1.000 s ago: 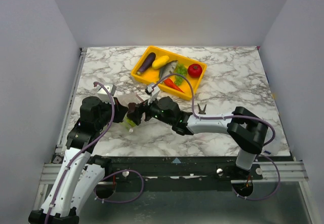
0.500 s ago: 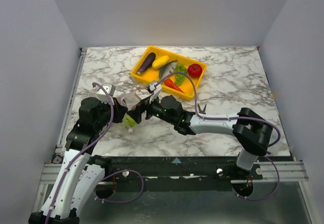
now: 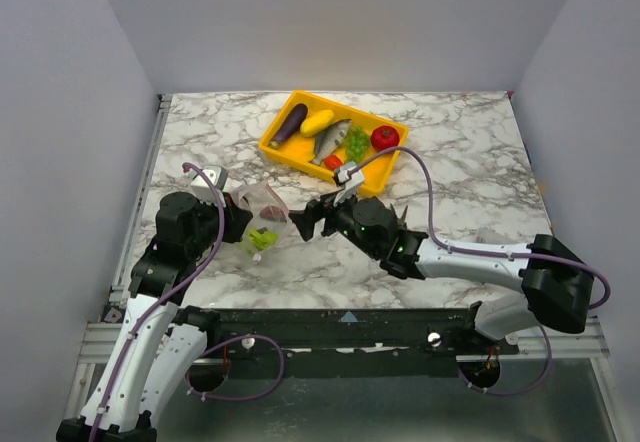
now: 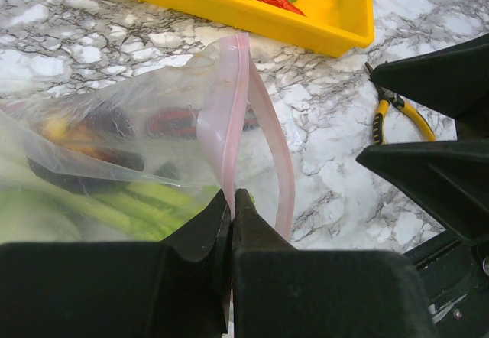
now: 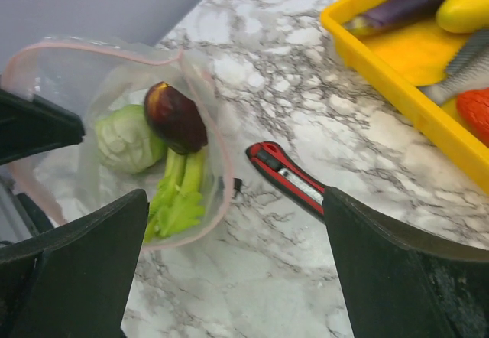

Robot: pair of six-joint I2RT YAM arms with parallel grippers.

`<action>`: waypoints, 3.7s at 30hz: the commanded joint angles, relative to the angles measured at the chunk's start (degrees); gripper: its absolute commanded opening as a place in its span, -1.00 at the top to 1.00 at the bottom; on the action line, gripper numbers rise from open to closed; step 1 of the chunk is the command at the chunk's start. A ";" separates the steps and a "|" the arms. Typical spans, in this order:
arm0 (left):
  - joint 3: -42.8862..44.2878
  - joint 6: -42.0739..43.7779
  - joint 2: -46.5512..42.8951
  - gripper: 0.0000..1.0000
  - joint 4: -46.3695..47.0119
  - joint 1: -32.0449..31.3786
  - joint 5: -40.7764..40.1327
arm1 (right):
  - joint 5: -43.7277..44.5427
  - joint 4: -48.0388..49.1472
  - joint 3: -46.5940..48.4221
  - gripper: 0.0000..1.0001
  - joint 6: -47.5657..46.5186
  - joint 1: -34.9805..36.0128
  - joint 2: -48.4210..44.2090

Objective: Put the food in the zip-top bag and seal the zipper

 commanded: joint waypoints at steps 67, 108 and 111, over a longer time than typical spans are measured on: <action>0.00 0.38 1.12 1.00 1.05 0.36 1.89 | 22.31 -36.51 53.51 -0.12 -16.95 -33.91 49.78; 0.38 0.64 2.39 1.00 0.87 0.49 1.65 | -49.80 -4.10 13.56 0.82 16.66 -14.23 14.73; 0.34 0.64 2.02 1.00 0.91 0.47 1.51 | -46.16 -5.84 16.33 0.56 15.65 -12.28 16.87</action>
